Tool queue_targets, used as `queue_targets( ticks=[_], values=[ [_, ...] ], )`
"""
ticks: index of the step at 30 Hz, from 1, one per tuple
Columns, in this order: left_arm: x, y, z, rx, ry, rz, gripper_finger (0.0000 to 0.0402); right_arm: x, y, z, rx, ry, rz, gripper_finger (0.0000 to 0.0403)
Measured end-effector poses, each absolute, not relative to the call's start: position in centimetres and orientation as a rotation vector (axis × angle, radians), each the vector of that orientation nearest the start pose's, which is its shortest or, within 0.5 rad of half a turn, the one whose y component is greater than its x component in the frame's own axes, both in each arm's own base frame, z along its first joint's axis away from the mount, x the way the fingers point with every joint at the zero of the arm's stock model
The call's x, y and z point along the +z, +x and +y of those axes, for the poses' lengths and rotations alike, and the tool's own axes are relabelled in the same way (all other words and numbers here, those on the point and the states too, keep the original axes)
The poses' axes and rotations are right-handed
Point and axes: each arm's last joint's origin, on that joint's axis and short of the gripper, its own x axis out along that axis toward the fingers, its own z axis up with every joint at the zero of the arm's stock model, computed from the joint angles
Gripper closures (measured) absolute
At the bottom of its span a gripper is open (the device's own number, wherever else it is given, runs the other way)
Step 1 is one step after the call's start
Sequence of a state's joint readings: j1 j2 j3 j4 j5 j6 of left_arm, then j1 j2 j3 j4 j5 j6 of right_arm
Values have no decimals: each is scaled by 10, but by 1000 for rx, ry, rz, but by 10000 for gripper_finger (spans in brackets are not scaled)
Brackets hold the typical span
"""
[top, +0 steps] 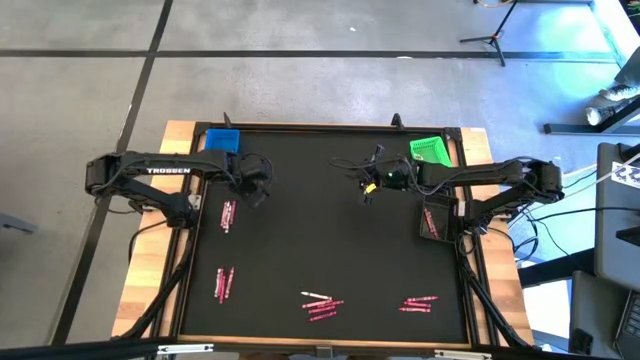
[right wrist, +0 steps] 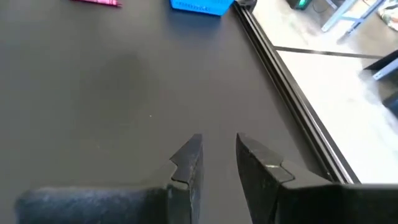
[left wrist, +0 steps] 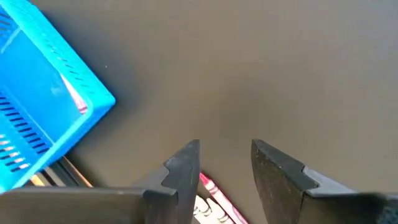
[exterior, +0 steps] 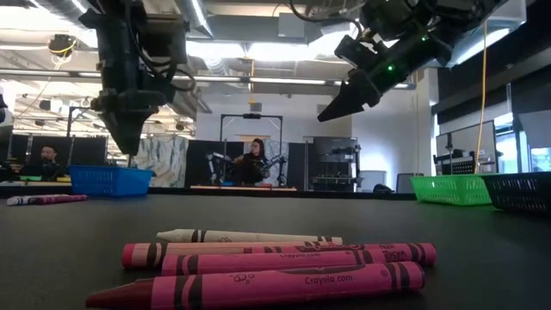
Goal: Sort crayons
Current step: Put the red crayon into the blue bin
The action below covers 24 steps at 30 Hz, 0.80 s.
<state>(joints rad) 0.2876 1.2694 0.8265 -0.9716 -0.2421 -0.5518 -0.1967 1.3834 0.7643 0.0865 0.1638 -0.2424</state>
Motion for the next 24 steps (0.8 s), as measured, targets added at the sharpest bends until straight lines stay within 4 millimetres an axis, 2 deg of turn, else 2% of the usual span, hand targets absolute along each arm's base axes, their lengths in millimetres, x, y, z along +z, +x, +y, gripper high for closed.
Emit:
queue_targets(
  ticks=[6, 14, 24],
  values=[
    [209, 187, 60, 898, -626, 1301, 266, 221, 282, -61, -285, -223, 576, 309],
    [207, 184, 59, 944, -677, 1316, 266, 219, 281, -60, -248, -185, 581, 309],
    [174, 170, 61, 984, -767, 1349, 266, 219, 281, -59, -248, -185, 580, 309]
  ],
)
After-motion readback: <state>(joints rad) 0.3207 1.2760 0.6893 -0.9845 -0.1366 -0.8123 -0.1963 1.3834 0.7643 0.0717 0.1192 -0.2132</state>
